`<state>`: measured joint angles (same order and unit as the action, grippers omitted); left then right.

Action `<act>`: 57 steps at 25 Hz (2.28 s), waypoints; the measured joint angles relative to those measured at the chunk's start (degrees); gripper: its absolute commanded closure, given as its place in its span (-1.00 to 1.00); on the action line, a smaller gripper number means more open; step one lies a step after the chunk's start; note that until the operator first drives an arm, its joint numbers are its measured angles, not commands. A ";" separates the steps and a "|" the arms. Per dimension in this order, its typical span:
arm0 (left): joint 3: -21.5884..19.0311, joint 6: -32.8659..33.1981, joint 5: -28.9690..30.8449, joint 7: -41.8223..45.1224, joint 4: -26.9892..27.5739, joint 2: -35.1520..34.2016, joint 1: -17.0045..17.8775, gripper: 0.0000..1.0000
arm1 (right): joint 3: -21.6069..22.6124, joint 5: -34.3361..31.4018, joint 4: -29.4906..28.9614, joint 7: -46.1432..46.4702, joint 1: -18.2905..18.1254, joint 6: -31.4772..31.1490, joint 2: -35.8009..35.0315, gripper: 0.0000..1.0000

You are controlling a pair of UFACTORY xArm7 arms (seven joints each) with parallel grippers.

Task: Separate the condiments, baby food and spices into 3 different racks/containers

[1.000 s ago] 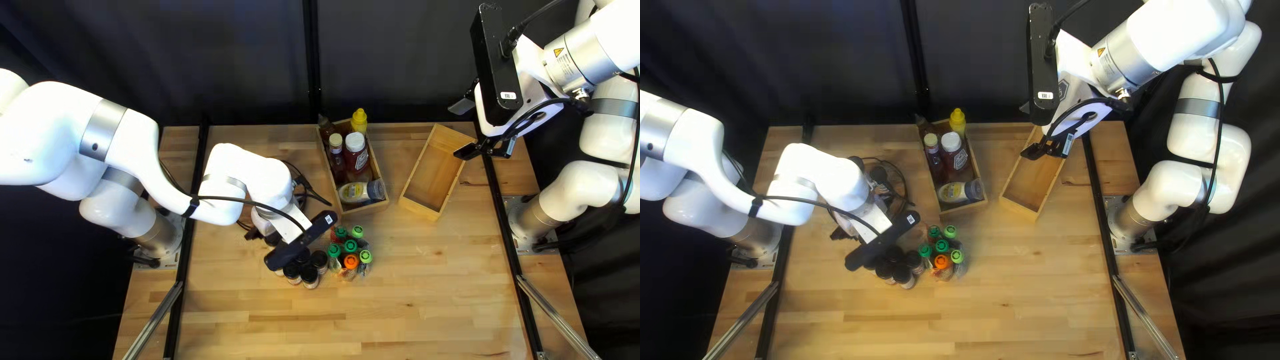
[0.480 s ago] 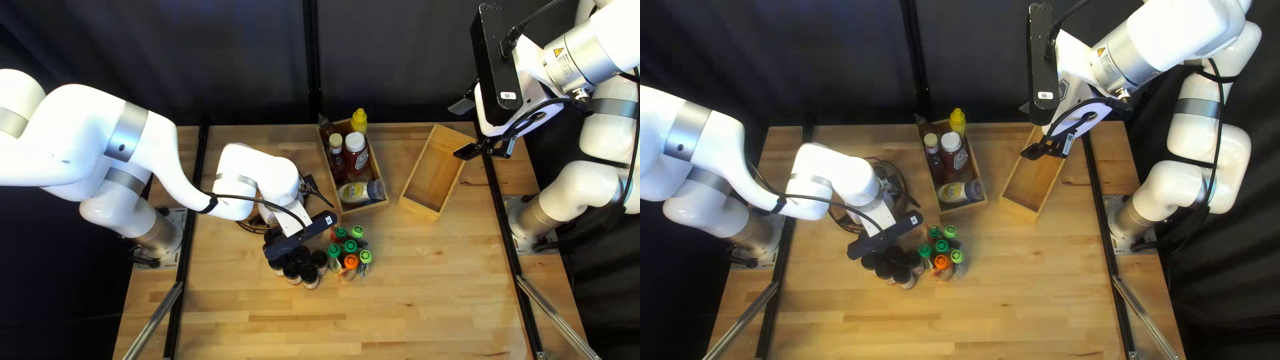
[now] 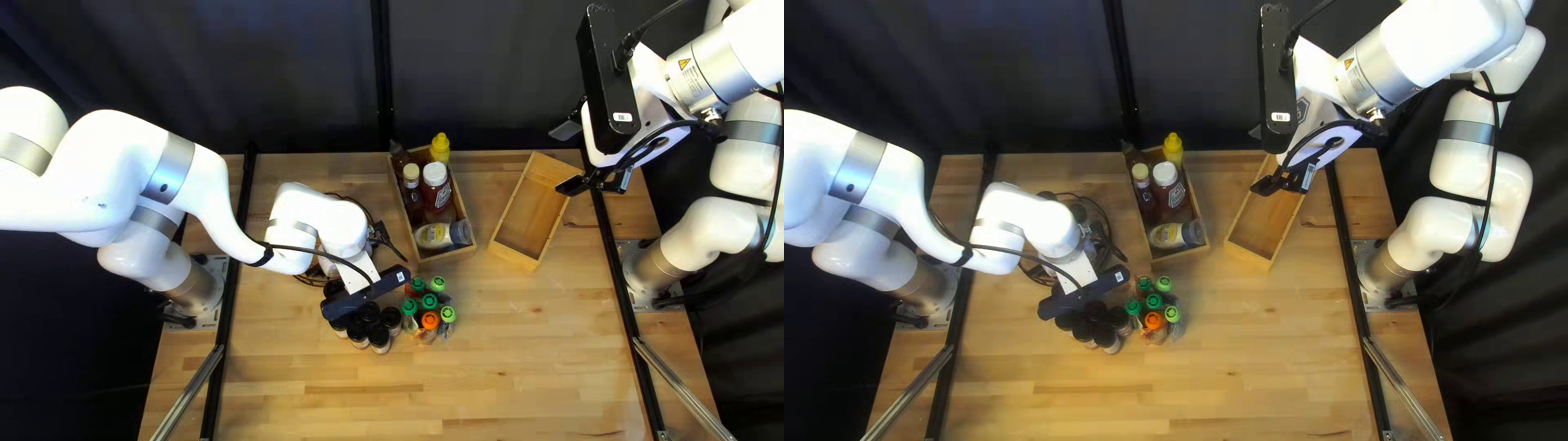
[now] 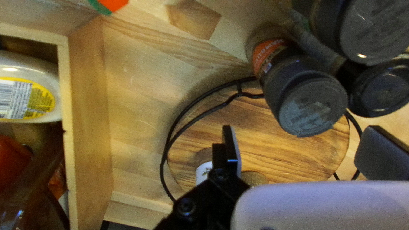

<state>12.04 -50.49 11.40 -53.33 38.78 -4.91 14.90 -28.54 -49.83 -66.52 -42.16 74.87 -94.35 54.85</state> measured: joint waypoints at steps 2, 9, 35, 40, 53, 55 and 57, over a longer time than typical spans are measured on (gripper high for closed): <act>0.00 0.35 0.00 0.00 0.02 0.38 0.01 -1.00 | 0.00 0.00 0.00 0.00 0.00 0.00 0.00 -1.00; -0.50 0.07 -0.39 0.15 0.42 0.50 0.52 0.53 | 0.00 0.00 0.00 0.00 0.00 0.00 0.00 -1.00; 0.11 -5.60 1.34 4.28 -1.46 -9.05 -1.63 1.00 | 0.00 0.00 0.00 0.00 0.00 0.00 0.00 -1.00; -0.06 -8.62 2.35 5.92 -3.17 -13.99 -2.62 1.00 | 0.00 0.00 0.00 0.00 0.00 0.00 0.00 -1.00; -1.11 -11.17 2.67 10.30 -5.28 -19.78 -3.89 -1.00 | 0.00 0.00 0.00 0.00 0.00 0.00 0.00 -1.00; -1.08 -10.83 1.83 9.63 -4.04 -17.95 -3.25 -1.00 | 0.00 0.00 0.00 0.00 0.00 0.00 0.00 -1.00; -0.68 -9.73 1.14 8.44 -2.95 -15.45 -2.80 -1.00 | 0.00 0.00 0.00 0.00 0.00 0.00 0.00 -1.00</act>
<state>11.35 -60.21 12.54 -44.89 35.83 -20.35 12.10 -28.54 -49.83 -66.52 -42.16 74.87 -94.35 54.85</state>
